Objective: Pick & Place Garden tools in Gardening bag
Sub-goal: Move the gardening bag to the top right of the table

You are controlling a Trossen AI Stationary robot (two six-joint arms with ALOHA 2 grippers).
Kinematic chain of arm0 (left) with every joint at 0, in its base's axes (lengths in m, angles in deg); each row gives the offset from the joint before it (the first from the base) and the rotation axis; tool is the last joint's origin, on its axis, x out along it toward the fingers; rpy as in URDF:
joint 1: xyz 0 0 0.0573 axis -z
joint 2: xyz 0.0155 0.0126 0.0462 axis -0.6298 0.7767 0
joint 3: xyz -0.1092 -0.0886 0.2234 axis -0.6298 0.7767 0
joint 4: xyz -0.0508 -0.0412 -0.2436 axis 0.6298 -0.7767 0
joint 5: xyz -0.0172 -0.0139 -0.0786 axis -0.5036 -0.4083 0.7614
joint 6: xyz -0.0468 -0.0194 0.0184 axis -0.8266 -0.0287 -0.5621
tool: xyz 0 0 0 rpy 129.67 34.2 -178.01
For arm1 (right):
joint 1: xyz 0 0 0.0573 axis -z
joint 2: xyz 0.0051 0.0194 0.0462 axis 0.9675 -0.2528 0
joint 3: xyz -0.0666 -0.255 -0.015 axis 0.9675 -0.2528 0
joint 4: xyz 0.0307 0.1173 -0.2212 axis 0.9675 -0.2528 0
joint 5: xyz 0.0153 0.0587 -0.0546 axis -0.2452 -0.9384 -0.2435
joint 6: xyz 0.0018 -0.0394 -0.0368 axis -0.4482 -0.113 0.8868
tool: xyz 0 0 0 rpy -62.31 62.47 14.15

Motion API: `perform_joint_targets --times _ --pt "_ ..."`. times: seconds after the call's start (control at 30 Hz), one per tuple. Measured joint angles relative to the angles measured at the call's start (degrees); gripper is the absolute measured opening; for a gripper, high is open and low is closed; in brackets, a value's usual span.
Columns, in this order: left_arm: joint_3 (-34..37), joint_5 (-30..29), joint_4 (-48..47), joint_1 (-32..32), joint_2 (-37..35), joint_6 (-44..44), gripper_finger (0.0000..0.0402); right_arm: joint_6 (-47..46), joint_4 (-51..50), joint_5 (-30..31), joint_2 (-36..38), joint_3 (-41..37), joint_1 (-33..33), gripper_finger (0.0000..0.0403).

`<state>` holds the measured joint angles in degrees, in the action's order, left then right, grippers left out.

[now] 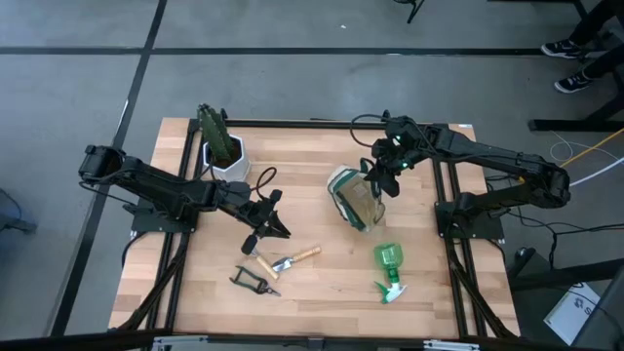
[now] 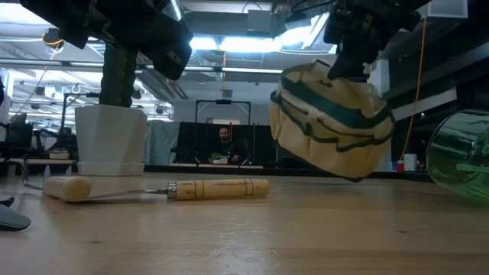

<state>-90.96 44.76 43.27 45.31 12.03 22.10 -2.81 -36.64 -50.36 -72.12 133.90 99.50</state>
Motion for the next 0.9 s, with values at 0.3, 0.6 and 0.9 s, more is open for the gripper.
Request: perform_joint_targets --times 0.3,0.6,0.9 --pt "0.0 0.0 0.0 0.0 0.0 0.0 0.0031 2.2 -0.1 1.2 0.0 0.0 0.7 0.0013" --pt "0.0 0.0 0.0 0.0 0.0 0.0 0.0031 3.4 -1.6 -2.9 0.0 0.0 0.6 0.0013" --pt "0.0 0.0 0.0 0.0 0.0 0.0 0.0031 3.2 -1.7 -2.3 -0.1 0.0 0.1 0.0013"
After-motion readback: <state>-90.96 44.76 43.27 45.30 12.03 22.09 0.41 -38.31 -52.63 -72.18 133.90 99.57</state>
